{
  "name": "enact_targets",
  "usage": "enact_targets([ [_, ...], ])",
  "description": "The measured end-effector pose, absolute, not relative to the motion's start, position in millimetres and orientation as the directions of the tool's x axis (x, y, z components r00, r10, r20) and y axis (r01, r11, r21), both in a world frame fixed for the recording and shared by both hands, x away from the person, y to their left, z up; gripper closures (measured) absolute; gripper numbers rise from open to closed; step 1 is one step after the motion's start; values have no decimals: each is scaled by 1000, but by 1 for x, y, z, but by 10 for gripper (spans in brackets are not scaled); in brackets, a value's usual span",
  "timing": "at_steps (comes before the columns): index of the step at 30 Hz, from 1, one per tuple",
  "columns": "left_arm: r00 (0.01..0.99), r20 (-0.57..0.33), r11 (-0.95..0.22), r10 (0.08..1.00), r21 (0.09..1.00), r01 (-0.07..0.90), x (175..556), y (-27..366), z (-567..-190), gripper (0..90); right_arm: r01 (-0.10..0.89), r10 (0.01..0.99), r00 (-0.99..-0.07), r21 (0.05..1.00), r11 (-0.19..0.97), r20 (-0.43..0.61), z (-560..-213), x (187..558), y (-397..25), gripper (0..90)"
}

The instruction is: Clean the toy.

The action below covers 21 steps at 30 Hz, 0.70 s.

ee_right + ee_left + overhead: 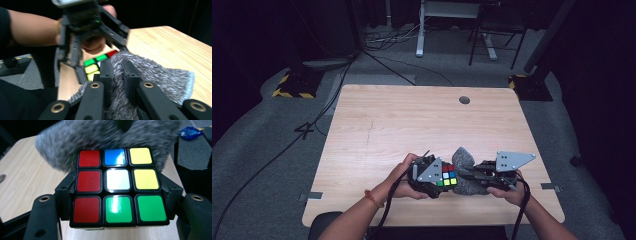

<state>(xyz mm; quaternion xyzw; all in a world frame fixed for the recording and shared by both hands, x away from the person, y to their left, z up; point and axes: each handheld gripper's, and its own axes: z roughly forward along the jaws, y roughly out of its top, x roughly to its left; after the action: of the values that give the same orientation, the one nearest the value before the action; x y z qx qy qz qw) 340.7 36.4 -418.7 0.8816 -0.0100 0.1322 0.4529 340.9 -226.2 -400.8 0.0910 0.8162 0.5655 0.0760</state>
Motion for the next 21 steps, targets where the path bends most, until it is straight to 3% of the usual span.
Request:
enact_targets([
  [5,963,237,-547,126,827,-132,340,43,-410,334,94,272,-962,914,394,-19,-412,349,-226,807],
  [13,954,239,-529,183,842,-110,346,54,-405,333,86,239,-971,905,417,-18,-425,348,-221,807],
  [21,966,216,-574,144,813,-96,348,44,-419,333,20,177,-983,946,325,-40,-403,336,-224,807],
])
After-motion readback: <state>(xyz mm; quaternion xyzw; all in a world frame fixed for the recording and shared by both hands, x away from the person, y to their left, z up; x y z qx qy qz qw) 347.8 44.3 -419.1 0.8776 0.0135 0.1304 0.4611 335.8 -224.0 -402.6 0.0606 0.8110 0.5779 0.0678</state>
